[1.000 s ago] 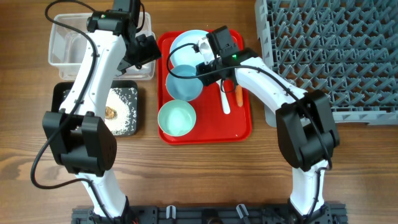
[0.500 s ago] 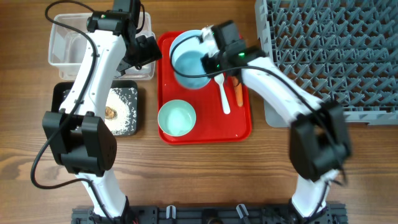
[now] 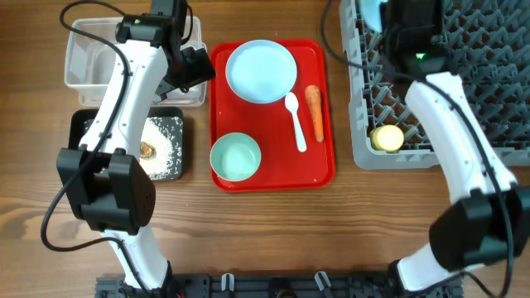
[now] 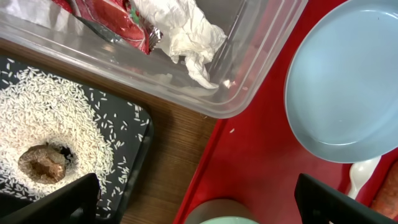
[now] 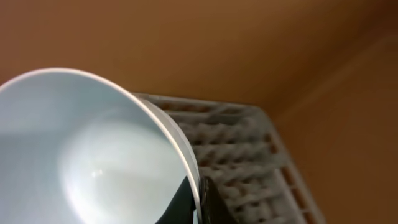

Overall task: Sort waste into correct bins and load items into the dishwasher rack
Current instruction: 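Carry the light-blue bowl to the rack and set it down, then reach the right gripper back to the green bowl and grasp it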

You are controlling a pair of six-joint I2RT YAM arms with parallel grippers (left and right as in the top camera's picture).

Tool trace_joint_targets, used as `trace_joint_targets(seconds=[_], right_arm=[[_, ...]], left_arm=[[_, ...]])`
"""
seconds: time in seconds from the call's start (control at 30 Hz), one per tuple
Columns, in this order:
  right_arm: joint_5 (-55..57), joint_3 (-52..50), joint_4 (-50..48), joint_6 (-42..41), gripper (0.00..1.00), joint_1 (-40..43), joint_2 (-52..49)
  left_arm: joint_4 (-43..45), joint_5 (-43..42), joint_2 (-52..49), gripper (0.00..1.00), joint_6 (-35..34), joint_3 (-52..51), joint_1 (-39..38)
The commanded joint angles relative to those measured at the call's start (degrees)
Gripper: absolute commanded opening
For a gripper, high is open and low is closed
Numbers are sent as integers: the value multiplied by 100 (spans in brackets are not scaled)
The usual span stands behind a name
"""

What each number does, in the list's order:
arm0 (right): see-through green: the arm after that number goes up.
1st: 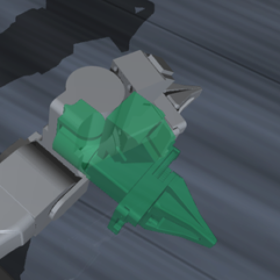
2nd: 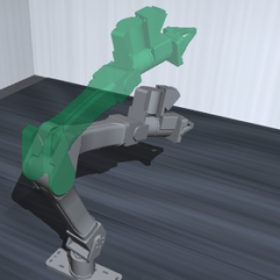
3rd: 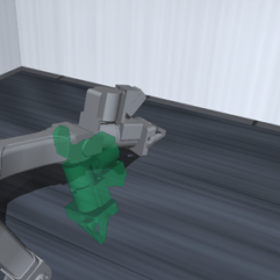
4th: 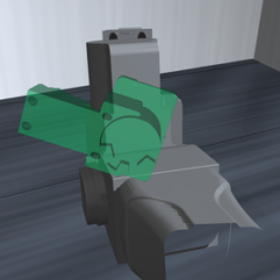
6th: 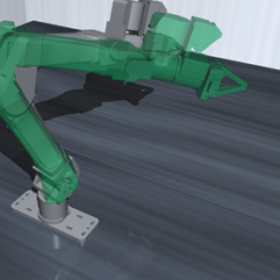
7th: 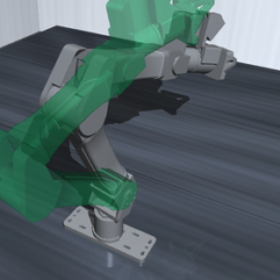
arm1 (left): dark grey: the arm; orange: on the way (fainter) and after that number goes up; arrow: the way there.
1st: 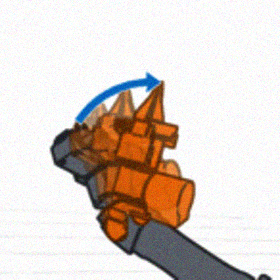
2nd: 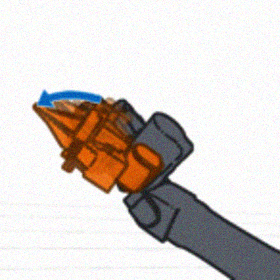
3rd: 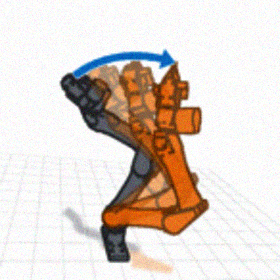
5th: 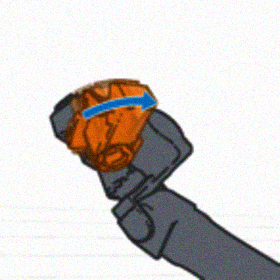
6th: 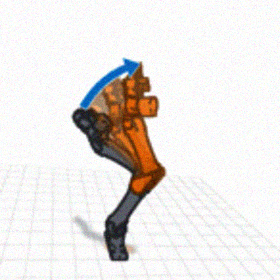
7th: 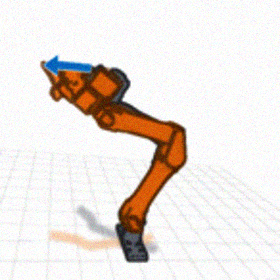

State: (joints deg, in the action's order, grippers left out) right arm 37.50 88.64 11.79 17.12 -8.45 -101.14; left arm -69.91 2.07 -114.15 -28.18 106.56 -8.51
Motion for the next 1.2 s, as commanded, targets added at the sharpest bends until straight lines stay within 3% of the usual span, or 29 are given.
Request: trace_joint_targets(seconds=[0.0,0.1,0.2,0.47,0.67,0.87,0.9,0.93,0.97,1.13,1.17], right_arm=[[951,17,-564,1346,4,92,-717],[1923,17,-1672,3215,4,59,-1427],[2328,17,-2330,4035,4,0,-1882],[2378,17,-2291,4046,4,-127,-1985],[2190,15,-1434,3845,4,-407,-2006],[2184,15,-1213,3626,4,-490,-2028],[2181,15,-1213,3626,9,-507,-2028],[2181,15,-1211,3620,26,-525,-2028],[2179,15,-1213,3598,35,-549,-2028],[2026,15,-1209,3475,35,-748,-2028],[2028,15,-1213,3475,52,-817,-2028]], left_arm=[[0,-4,-63,100,-61,26,-11],[0,-4,-63,100,-61,26,-11],[-2,-2,-63,100,-61,26,-11],[-2,-4,-63,100,-61,26,-11],[0,-4,-63,100,-61,26,-11],[-2,-4,-63,100,-61,26,-11],[0,-4,-63,100,-61,26,-11],[0,-4,-63,100,-61,26,-11],[0,-4,-63,100,-61,26,-11],[0,-4,-63,100,-61,26,-11],[0,-4,-63,100,-61,26,-11]])
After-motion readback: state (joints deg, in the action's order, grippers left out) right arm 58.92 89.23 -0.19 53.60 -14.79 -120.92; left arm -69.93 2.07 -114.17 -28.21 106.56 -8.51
